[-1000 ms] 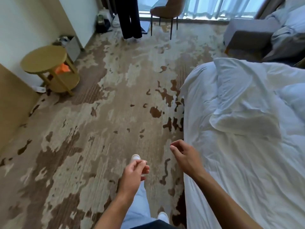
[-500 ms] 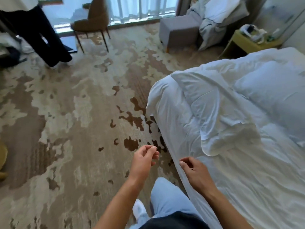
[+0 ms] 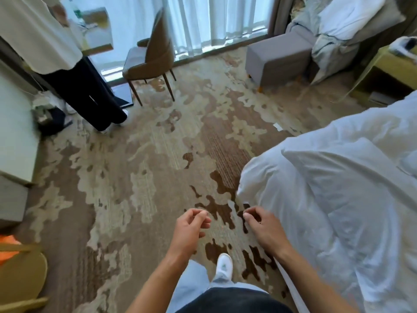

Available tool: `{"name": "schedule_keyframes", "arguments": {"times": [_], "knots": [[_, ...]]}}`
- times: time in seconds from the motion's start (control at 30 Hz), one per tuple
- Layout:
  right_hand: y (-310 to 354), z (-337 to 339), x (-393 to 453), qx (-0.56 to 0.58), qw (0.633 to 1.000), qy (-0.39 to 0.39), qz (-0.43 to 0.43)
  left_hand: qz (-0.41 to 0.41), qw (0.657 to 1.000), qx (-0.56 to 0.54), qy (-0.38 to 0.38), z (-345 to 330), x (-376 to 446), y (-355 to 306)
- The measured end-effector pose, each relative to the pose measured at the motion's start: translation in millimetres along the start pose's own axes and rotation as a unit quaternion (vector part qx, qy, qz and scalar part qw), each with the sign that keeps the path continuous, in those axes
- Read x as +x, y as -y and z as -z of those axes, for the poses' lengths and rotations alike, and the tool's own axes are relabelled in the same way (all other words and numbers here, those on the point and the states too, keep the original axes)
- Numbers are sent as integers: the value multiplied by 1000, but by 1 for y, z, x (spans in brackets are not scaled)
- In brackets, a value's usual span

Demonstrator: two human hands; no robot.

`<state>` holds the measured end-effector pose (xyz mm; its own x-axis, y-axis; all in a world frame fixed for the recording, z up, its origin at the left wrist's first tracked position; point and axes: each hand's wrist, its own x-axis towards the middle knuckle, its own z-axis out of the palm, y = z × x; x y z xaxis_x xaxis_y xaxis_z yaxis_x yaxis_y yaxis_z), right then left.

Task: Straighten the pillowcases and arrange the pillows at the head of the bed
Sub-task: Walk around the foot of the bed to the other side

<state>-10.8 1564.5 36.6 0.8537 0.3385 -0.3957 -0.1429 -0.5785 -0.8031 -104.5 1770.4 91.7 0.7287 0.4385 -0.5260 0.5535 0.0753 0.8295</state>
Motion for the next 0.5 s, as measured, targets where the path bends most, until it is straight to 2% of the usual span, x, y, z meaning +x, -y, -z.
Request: {"name": "schedule_keyframes", "arguments": {"times": [0.13,0.27,0.37,0.5], "knots": [[69,16,109,4,998,-38,41,13,1000,-7,-10,14,88,-49],[105,39,209,13,996,-86,36,16,999,11,26,6,191,-103],[113,62,269,15,991,-135,-4,3,996,27,81,-17,276,-151],[114,97,318,39,974,-199,-106,-9,981,78,175,-73,371,-225]]}}
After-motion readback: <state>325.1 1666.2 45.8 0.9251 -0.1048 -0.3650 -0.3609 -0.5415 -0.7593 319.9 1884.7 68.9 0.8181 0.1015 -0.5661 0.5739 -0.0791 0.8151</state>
